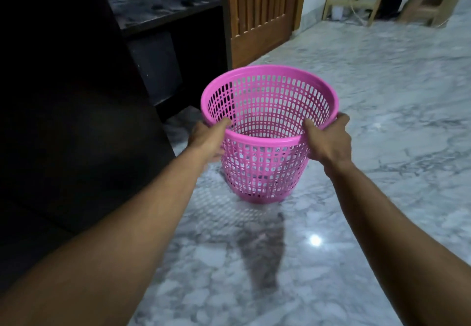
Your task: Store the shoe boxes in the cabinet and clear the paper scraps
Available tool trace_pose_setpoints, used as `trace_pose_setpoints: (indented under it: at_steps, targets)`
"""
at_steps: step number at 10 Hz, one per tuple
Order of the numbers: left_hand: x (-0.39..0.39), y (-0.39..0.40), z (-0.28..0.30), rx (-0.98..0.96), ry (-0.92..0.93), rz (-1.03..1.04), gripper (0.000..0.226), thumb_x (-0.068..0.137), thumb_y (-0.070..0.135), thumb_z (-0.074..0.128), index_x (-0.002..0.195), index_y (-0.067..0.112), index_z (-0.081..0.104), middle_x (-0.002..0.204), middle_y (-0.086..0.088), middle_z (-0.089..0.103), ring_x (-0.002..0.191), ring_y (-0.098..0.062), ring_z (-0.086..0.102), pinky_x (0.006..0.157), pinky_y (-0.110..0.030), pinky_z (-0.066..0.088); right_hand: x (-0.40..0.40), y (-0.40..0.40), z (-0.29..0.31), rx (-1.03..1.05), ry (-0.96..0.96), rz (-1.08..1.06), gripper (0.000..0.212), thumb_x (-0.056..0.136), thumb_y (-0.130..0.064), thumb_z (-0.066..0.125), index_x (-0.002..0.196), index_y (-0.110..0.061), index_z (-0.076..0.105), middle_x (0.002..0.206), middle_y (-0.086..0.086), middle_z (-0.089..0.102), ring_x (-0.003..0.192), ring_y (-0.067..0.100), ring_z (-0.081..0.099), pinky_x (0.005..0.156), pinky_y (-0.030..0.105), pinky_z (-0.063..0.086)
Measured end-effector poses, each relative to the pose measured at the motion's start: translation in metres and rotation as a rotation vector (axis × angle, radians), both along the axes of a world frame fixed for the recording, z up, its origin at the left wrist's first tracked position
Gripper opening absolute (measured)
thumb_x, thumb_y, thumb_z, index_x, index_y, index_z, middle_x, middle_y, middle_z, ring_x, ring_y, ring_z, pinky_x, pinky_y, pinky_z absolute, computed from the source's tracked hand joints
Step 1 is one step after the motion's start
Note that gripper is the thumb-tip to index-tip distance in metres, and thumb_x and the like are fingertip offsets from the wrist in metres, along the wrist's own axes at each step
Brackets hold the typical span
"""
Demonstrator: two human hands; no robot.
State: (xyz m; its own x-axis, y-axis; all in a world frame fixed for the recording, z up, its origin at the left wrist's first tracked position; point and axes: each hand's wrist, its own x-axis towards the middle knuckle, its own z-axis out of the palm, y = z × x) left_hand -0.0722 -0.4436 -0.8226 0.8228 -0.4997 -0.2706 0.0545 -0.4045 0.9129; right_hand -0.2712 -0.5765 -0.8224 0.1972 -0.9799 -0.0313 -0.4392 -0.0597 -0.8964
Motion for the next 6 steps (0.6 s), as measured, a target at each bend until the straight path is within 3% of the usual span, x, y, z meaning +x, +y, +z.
trace_pose_setpoints:
  at_steps: [1, 2, 3, 4, 5, 6]
  targets:
    - [0.007, 0.012, -0.006, -0.07, -0.008, 0.0, 0.036, 0.071, 0.047, 0.068, 0.099, 0.027, 0.055, 0.108, -0.002, 0.069, 0.095, -0.026, 0.073, 0.088, -0.047, 0.062, 0.012, 0.01, 0.004, 0.01, -0.077, 0.026, 0.075, 0.076, -0.048, 0.061, 0.138, -0.011, 0.041, 0.115, 0.008, 0.059, 0.107, 0.042, 0.067, 0.088, 0.059, 0.06]
    - [0.028, 0.022, -0.004, -0.111, 0.009, 0.094, 0.052, 0.069, 0.047, 0.069, 0.115, 0.023, 0.063, 0.117, -0.005, 0.07, 0.099, -0.027, 0.072, 0.09, -0.047, 0.062, 0.039, 0.016, 0.013, -0.001, -0.075, 0.117, 0.066, 0.084, -0.04, 0.064, 0.139, -0.012, 0.042, 0.112, 0.007, 0.06, 0.106, 0.041, 0.069, 0.088, 0.059, 0.061]
    - [0.045, 0.032, 0.0, -0.145, 0.094, 0.151, 0.05, 0.091, 0.032, 0.068, 0.137, 0.016, 0.056, 0.131, -0.008, 0.063, 0.111, -0.029, 0.068, 0.09, -0.04, 0.061, 0.068, 0.017, 0.018, 0.032, -0.092, 0.192, 0.062, 0.093, -0.032, 0.066, 0.144, -0.013, 0.038, 0.125, 0.016, 0.065, 0.109, 0.042, 0.068, 0.094, 0.058, 0.059]
    - [0.061, 0.041, 0.001, -0.107, 0.115, 0.137, 0.049, 0.092, 0.037, 0.069, 0.135, 0.015, 0.057, 0.129, -0.008, 0.067, 0.106, -0.031, 0.071, 0.087, -0.039, 0.06, 0.086, 0.019, 0.019, 0.072, -0.033, 0.24, 0.06, 0.098, -0.03, 0.063, 0.148, -0.012, 0.034, 0.133, 0.022, 0.063, 0.116, 0.047, 0.065, 0.101, 0.058, 0.055]
    - [0.062, 0.052, 0.018, -0.085, 0.122, 0.106, 0.03, 0.094, 0.029, 0.067, 0.119, 0.012, 0.062, 0.102, -0.008, 0.071, 0.084, -0.021, 0.067, 0.075, -0.032, 0.056, 0.088, 0.02, 0.035, 0.076, 0.074, 0.3, 0.066, 0.102, -0.033, 0.061, 0.154, -0.01, 0.027, 0.141, 0.026, 0.06, 0.124, 0.051, 0.059, 0.106, 0.054, 0.05]
    - [0.057, 0.063, 0.053, -0.058, 0.116, 0.128, 0.01, 0.094, 0.015, 0.067, 0.086, 0.015, 0.063, 0.053, 0.007, 0.063, 0.063, -0.015, 0.051, 0.059, -0.025, 0.039, 0.082, 0.023, 0.076, 0.094, 0.194, 0.282, 0.068, 0.102, -0.03, 0.062, 0.155, -0.005, 0.027, 0.146, 0.026, 0.057, 0.13, 0.049, 0.056, 0.105, 0.047, 0.048]
